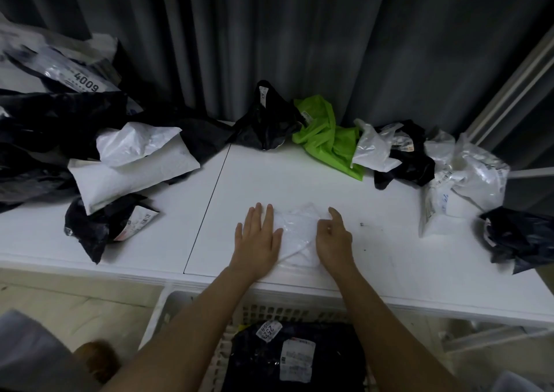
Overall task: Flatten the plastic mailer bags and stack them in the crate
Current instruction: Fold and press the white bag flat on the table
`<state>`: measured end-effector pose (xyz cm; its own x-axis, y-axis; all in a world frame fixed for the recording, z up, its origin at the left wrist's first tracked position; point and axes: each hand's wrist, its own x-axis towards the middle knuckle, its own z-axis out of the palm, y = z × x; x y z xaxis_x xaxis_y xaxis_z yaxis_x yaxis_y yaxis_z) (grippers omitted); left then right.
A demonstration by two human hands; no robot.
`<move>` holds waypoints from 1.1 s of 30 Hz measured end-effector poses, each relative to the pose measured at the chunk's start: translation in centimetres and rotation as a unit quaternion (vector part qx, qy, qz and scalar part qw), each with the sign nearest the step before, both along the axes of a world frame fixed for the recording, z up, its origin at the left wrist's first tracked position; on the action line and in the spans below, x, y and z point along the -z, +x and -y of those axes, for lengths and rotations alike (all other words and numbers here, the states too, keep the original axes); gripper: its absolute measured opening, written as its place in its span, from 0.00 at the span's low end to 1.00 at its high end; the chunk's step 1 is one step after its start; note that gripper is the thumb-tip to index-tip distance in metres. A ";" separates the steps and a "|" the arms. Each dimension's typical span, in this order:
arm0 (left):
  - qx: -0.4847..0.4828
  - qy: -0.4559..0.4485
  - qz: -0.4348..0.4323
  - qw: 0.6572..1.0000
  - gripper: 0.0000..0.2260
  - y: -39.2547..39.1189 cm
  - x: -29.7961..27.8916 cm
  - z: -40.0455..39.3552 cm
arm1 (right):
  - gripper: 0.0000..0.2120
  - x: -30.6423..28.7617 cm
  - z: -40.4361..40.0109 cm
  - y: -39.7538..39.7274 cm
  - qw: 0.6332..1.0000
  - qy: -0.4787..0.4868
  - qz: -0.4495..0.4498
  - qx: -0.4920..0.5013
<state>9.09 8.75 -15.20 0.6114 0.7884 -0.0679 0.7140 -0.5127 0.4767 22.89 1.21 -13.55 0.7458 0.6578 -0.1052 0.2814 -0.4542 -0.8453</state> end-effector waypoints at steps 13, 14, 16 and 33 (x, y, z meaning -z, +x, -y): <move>-0.130 -0.147 0.346 0.917 0.41 -2.6 -6.7 -1.7 | 0.09 -6.9 0.6 0.8 0.958 0.193 -0.187 -0.106; -0.128 -0.145 0.366 0.910 0.40 -2.8 -7.2 -1.8 | 0.09 -7.0 0.8 0.9 0.964 0.202 -0.140 -0.104; -0.103 -0.124 0.390 0.906 0.30 -3.0 -8.1 -2.0 | 0.09 -7.0 1.2 1.0 0.977 0.196 -0.012 -0.088; 0.079 -0.034 0.131 0.988 0.29 -2.9 -2.8 -0.2 | 0.18 -0.1 5.0 1.1 0.934 -0.022 0.326 -0.146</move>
<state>6.17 9.00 -12.40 0.7299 0.6810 0.0594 0.4757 -0.5684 0.6713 24.04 -3.82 -13.46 0.4511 0.8485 0.2768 0.8465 -0.3084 -0.4340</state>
